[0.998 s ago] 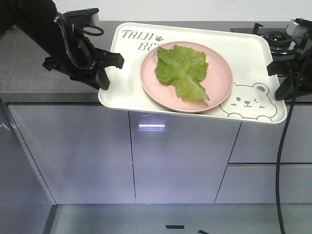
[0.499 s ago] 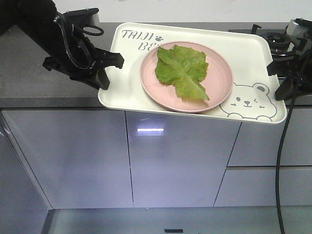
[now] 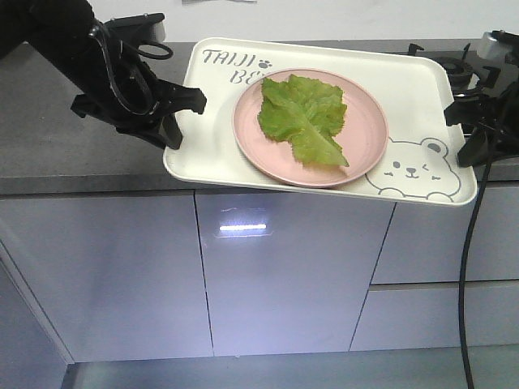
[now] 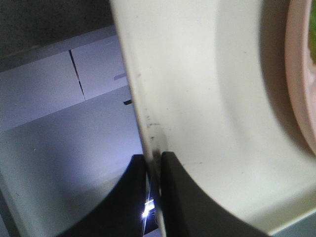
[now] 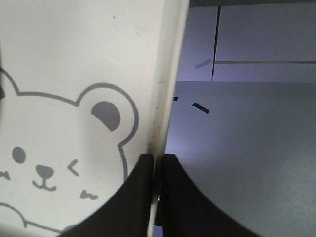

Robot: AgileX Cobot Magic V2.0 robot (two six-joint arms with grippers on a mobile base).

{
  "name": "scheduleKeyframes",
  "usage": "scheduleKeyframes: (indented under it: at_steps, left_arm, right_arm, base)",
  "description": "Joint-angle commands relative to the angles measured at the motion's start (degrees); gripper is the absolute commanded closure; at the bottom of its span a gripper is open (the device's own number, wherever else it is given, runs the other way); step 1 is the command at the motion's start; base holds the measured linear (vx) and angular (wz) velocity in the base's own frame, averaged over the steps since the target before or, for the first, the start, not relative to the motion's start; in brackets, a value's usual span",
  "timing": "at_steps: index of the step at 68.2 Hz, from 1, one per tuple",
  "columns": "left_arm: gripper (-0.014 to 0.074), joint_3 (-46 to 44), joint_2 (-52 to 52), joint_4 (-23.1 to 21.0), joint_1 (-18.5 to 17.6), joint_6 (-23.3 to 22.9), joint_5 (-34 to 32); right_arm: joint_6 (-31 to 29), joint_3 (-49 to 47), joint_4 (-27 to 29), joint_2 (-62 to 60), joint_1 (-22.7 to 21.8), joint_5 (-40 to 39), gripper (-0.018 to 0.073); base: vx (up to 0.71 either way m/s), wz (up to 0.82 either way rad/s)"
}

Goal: Transfer vegetables to tray and serve
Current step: 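Drive the base toward the other counter carrying the tray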

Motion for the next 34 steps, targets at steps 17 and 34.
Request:
scheduleKeyframes:
  at_steps: [17, 34]
  left_arm:
    - [0.0602, -1.7, -3.0, -9.5, -2.0, 1.3, -3.3]
    - [0.0602, -1.7, -3.0, -9.5, -2.0, 1.3, -3.3]
  right_arm:
    - [-0.9, -1.7, 9.3, -3.0, 1.5, 2.3, 0.0565]
    - [-0.9, -1.7, 9.3, -3.0, 1.5, 2.3, 0.0565]
  base:
    - [0.1, -0.01]
    - [0.11, 0.03]
